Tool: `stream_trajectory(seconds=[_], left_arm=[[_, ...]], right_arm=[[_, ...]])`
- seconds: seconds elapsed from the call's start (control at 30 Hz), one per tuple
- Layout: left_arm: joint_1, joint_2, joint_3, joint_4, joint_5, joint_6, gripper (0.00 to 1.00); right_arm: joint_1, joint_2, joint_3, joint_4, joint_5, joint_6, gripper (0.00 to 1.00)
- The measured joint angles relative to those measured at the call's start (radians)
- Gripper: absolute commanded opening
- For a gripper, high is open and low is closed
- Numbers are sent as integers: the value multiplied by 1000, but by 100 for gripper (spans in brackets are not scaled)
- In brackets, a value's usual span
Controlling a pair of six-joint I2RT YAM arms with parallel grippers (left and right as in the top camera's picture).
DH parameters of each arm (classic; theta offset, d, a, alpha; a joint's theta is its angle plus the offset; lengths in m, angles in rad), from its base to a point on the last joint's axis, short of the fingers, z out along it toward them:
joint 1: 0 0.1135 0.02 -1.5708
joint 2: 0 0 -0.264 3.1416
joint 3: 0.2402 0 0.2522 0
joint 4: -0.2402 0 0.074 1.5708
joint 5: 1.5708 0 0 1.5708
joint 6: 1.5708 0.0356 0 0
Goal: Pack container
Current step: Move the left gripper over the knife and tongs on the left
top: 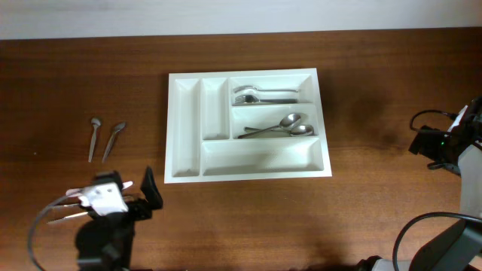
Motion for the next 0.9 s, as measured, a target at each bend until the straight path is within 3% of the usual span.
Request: stream_trajectory(seconds=[0.13,0.3,0.37,0.5,0.6,0.73,0.9], left_arm=[[0,87,121,14,47,-8,99],[0,127,129,-18,58,-27,99],[0,137,135,-98,-24,-133,99],[0,149,157,-365,-229,-463,99],[3,151,161,-392,-300,-623,99],[3,151,174,-388,-304,-721,99],[3,158,180,-347,-324,-729,100]], right_arm=[[0,0,0,0,0,0,99],[0,0,0,0,0,0,99],[0,0,0,0,0,0,99],[0,0,0,0,0,0,99],[0,0,0,0,0,0,99],[0,0,0,0,-2,0,99],[0,0,0,0,-3,0,99]])
